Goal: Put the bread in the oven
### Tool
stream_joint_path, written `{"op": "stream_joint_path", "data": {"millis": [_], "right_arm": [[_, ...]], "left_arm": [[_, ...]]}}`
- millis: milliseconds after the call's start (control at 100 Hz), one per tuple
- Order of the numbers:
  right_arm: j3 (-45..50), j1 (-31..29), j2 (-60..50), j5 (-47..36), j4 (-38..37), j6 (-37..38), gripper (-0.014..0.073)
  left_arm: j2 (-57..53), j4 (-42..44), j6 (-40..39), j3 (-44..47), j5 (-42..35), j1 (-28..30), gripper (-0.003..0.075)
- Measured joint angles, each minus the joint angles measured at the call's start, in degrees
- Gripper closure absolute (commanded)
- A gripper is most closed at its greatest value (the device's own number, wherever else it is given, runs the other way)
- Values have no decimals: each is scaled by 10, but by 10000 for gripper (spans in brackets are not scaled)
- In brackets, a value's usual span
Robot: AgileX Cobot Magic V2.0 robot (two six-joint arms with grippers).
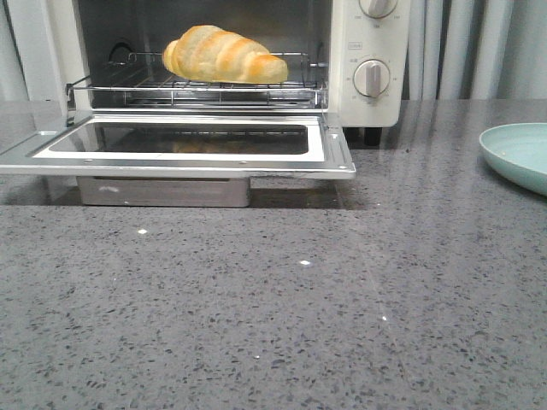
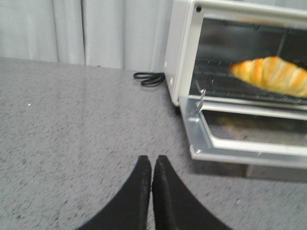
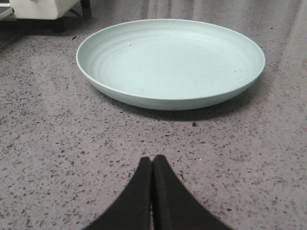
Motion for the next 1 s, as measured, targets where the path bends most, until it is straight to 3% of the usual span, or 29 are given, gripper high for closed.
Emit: {"op": "stream_joint_path", "data": {"millis": [210, 360, 1000], "right_arm": [[0, 0, 0, 0, 0, 0, 669], [0, 0, 0, 0, 0, 0, 669], [0, 0, 0, 1, 0, 0, 669]], "left_arm": [[0, 25, 0, 77, -56, 0, 741], [0, 38, 0, 77, -66, 0, 741], [0, 65, 0, 77, 8, -2, 742]]}}
